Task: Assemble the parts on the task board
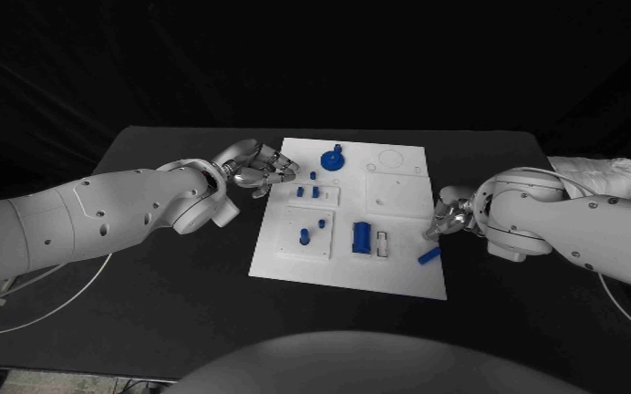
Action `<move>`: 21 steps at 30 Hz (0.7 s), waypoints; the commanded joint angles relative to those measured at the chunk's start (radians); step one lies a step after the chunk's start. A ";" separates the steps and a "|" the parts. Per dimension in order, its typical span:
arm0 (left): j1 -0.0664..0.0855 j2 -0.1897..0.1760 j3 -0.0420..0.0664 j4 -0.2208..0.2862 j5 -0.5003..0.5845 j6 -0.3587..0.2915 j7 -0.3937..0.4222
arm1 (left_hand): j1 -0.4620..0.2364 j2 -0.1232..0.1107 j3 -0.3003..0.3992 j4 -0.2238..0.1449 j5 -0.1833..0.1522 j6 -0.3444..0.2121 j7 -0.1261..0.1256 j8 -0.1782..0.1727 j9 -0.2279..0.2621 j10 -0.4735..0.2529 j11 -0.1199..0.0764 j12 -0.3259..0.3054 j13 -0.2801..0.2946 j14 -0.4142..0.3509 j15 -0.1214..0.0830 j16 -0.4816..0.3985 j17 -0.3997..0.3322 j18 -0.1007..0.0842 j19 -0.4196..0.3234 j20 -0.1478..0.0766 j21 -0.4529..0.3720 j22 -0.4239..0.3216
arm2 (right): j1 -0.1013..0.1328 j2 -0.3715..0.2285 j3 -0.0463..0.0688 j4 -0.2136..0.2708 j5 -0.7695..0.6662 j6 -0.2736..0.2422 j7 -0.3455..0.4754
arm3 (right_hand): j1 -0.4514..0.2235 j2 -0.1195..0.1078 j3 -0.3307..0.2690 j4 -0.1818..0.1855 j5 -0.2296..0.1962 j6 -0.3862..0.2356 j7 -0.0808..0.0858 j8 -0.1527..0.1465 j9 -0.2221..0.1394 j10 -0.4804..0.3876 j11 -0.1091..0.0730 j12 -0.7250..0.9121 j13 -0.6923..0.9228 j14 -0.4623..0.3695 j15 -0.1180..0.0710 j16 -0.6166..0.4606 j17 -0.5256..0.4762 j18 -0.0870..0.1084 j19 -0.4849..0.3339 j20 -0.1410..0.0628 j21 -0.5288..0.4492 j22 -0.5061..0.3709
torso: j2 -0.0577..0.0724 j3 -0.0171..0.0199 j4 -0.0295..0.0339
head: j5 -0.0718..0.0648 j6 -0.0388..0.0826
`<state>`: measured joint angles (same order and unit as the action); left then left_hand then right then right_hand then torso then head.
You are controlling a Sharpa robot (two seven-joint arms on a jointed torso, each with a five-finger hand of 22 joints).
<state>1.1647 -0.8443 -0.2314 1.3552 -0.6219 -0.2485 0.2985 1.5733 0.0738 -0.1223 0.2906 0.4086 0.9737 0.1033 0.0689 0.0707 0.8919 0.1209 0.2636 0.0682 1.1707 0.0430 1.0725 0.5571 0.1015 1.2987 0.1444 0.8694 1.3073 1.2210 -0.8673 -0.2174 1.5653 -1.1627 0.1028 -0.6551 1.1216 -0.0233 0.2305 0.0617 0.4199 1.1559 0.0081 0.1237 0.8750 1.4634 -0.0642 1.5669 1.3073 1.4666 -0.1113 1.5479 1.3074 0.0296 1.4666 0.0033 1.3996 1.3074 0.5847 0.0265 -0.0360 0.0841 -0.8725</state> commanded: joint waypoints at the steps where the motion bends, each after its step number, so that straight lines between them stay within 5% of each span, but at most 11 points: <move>1: 0.000 0.002 0.001 0.001 0.000 0.016 0.002 | 0.002 0.006 -0.006 0.001 0.005 0.003 0.005 0.000 0.000 0.002 0.001 0.005 0.000 -0.004 -0.001 0.000 0.000 0.020 -0.007 0.000 -0.007 0.102 | -0.011 -0.006 -0.008 0.010 -0.004 -0.042 0.008 | -0.035 0.000 -0.008 0.022 -0.057 -0.019 0.006 -0.007 0.002 0.107 0.006 0.004 0.264 0.095 -0.002 -0.006 0.221 0.012 0.029 -0.005 -0.003 0.207 | 0.000 0.0001 0.0003 | -0.002 0.000; 6: 0.000 0.000 0.001 0.003 0.000 0.014 0.007 | 0.002 0.006 -0.006 0.001 0.005 0.003 0.005 0.000 0.000 0.002 0.001 0.005 0.000 -0.004 -0.001 0.000 0.000 0.020 -0.007 0.000 -0.007 0.102 | -0.007 -0.058 -0.007 0.061 -0.036 -0.117 0.021 | -0.105 -0.001 -0.034 0.074 -0.157 -0.002 0.006 0.006 0.014 0.107 0.008 0.004 0.264 0.095 0.001 -0.005 0.221 0.009 0.036 -0.001 0.011 0.212 | 0.000 -0.0002 0.0000 | -0.005 0.000; 11: 0.000 -0.003 0.001 0.006 0.000 0.008 0.012 | 0.003 0.006 -0.006 0.001 0.006 0.003 0.006 -0.001 0.000 0.002 0.001 0.005 0.000 -0.004 -0.001 0.000 0.001 0.019 -0.006 0.000 -0.005 0.102 | 0.019 -0.138 -0.008 0.130 -0.033 -0.120 0.019 | -0.160 0.011 -0.054 0.126 -0.229 -0.002 0.007 0.003 0.013 0.107 0.008 0.004 0.264 0.096 0.001 -0.003 0.224 0.007 0.040 -0.001 0.018 0.215 | -0.001 -0.0009 -0.0002 | -0.010 0.000; 21: 0.000 -0.004 0.001 0.007 0.000 0.001 0.016 | 0.004 0.007 -0.006 0.001 0.007 0.006 0.010 0.001 0.001 0.003 0.000 0.007 0.001 -0.004 -0.001 0.001 0.002 0.019 -0.005 0.001 -0.004 0.102 | 0.043 -0.227 -0.011 0.203 0.163 -0.118 0.010 | -0.209 0.040 -0.065 0.189 -0.215 -0.003 0.012 -0.022 -0.027 0.107 0.012 0.004 0.264 0.095 0.003 -0.005 0.220 0.006 0.042 0.001 0.022 0.216 | -0.002 -0.0002 -0.0002 | -0.021 0.000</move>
<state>1.1643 -0.8500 -0.2314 1.3588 -0.6221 -0.2496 0.3017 1.5733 0.0738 -0.1223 0.2906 0.4122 0.9791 0.1087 0.0689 0.0707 0.8919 0.1209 0.2636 0.0683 1.1707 0.0430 1.0725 0.5583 0.1014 1.2987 0.1444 0.8657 1.3073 1.2627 -1.0920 -0.2271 1.7615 -1.1089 -0.0117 -0.6447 0.9224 0.0143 0.1630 0.2447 0.2000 1.1508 0.0140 0.1063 0.8519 1.4669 -0.0606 1.5669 1.3080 1.4665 -0.1112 1.5479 1.3073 0.0296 1.4665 0.0034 1.4154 1.3073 0.5830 0.0258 -0.0370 0.0681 -0.8725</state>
